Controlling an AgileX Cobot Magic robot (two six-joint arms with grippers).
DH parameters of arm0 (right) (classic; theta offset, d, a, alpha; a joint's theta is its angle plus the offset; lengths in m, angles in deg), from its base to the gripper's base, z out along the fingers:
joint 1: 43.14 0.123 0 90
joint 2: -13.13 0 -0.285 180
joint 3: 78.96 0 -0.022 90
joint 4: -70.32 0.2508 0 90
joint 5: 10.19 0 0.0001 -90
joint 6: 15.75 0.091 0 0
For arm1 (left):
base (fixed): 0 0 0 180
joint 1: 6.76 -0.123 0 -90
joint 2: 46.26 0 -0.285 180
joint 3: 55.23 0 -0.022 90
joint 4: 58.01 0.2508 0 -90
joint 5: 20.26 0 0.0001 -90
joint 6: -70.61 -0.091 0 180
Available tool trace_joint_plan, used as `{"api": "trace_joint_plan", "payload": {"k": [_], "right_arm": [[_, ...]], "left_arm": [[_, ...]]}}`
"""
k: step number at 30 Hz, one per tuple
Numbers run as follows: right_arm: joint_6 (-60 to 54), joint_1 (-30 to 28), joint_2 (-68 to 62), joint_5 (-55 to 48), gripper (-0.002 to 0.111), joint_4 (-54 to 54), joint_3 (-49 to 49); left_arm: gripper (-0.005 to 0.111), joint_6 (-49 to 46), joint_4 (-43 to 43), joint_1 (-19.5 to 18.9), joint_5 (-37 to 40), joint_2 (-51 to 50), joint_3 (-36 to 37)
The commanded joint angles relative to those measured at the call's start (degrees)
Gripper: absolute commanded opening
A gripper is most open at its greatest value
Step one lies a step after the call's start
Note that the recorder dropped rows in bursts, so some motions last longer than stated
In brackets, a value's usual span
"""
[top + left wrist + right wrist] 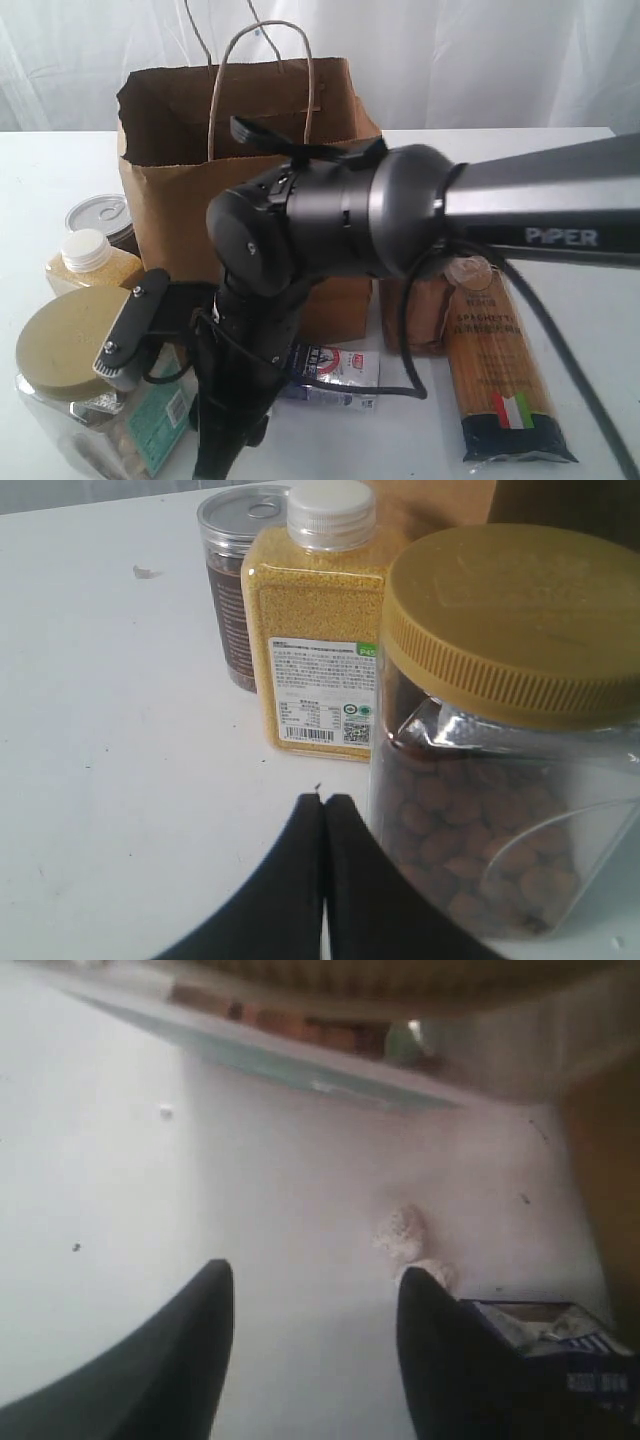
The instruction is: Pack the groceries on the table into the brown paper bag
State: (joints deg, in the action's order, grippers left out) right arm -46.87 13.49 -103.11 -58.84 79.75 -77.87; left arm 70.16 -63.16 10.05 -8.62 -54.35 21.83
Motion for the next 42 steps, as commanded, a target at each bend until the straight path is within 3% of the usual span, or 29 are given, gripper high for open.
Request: {"api": "trace_joint_plan", "payload": {"k": [1, 9, 17, 22, 35, 42], "right_arm": [[-1.83, -0.28, -2.96, -0.28, 0.047, -1.51, -0.75], [-2.1, -0.17, -4.72, 4.01, 0.047, -4.19, -0.97], [-2.1, -0.17, -7.18, 1.86, 0.047, -7.86, -1.99], [-3.15, -0.09, -7.23, -2.34, 0.041, -8.9, -2.11], [-2.77, -0.09, -1.57, -4.77, 0.041, -9.43, -1.81], [-2.77, -0.09, 1.47, 0.37, 0.041, -9.43, -1.81]], "left_arm": [[0.0, 0.45, -0.33, -0.25, -0.06, 0.31, 0.16], [0.0, 0.45, -0.33, -0.25, -0.06, 0.31, 0.16], [0.0, 0.45, -0.33, -0.25, -0.06, 0.31, 0.16], [0.0, 0.45, -0.33, -0.25, -0.06, 0.31, 0.16], [0.0, 0.45, -0.33, -0.25, -0.06, 0.31, 0.16], [0.0, 0.45, -0.33, -0.25, -0.06, 0.31, 0.16]]}}
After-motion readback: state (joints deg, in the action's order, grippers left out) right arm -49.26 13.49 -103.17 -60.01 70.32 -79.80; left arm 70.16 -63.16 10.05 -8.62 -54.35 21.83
